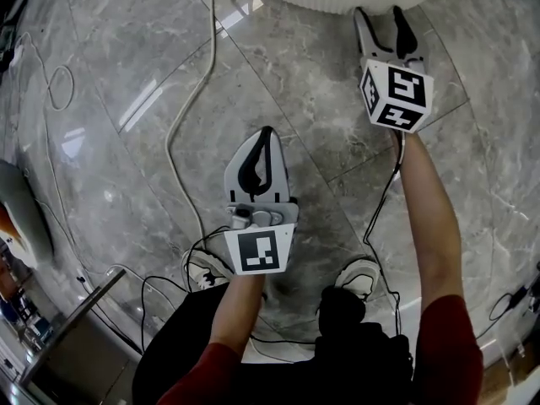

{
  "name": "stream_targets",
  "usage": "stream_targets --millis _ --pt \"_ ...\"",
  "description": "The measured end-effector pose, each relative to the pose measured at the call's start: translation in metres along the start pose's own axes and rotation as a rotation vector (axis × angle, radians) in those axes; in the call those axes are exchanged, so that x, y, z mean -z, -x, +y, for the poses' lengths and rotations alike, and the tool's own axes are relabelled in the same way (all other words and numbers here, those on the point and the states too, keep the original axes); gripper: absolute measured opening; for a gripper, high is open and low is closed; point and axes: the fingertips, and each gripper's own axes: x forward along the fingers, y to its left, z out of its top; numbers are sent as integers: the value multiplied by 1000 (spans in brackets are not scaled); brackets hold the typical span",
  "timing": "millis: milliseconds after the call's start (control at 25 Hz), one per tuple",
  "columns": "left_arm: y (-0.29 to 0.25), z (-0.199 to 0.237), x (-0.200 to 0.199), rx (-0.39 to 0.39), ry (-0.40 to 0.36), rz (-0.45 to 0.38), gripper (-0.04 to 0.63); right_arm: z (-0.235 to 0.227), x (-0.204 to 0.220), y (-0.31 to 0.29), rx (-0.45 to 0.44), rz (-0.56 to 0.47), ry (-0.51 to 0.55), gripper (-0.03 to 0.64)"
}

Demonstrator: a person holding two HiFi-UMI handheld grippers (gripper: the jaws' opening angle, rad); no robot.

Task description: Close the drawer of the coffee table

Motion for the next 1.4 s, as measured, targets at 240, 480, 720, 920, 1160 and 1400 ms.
stream_targets --millis 240,480,720,920,1160,1400 --pt "3 4 2 -14 8 5 12 -2 -4 -23 2 16 0 264" --pt "4 3 2 -14 9 4 12 -2 -6 -41 17 41 -41 264" --pt "5 2 5 -15 4 1 12 -2 -6 -48 8 47 -52 267" --pt "8 -2 8 -11 17 15 12 -2 -5 -47 0 52 -46 267" --pt "5 -1 4 -9 10 11 12 0 -7 -43 4 55 0 267" --pt "4 0 3 -8 9 11 12 5 -7 -7 -7 4 7 267"
